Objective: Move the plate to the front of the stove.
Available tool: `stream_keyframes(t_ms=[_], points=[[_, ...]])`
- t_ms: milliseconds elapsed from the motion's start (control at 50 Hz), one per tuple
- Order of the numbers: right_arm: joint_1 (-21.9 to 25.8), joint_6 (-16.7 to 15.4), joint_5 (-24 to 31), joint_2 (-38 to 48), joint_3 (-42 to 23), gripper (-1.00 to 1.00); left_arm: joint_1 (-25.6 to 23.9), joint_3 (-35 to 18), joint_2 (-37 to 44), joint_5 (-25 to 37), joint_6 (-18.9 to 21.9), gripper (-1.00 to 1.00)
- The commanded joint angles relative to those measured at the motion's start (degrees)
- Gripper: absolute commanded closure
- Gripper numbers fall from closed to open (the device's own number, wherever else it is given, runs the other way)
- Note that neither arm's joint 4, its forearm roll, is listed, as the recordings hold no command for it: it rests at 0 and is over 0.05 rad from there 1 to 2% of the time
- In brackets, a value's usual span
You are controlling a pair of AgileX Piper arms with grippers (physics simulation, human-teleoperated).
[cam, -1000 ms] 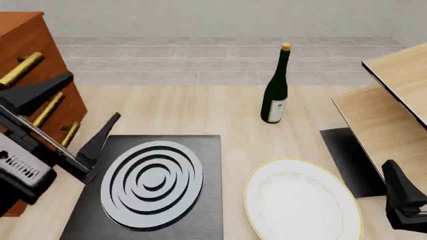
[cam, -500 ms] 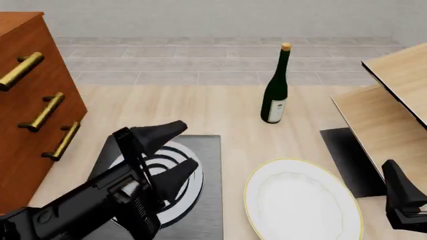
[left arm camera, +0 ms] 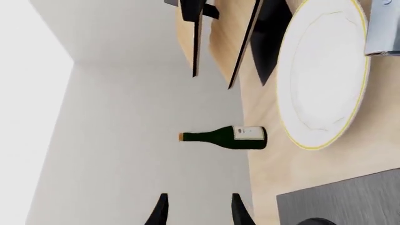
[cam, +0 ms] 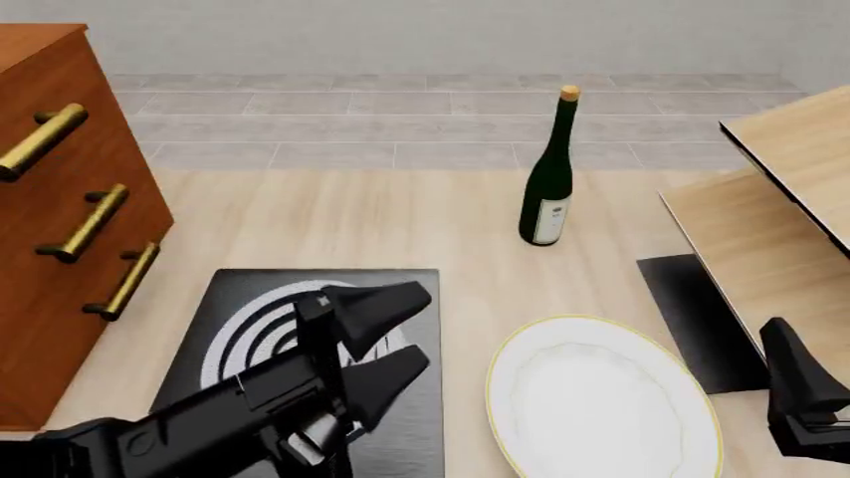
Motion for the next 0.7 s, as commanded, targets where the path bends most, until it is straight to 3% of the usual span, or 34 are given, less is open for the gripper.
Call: stream_keyframes(t_ms=[20,360,700], points=[[0.01,0.0,-0.04,0.04,0.0,-1.0,-2.2,-1.24,1.04,1.21,1.43,-1.0],[0.0,0.0,-0.03,0.03,0.0,-1.0,-4.49,-1.6,2.38,4.92,-0.43,-1.0],[-0.01,0.0,-0.02,0.0,0.0,-1.0,-6.75,-0.99,3.96,6.14,0.8,-1.0]])
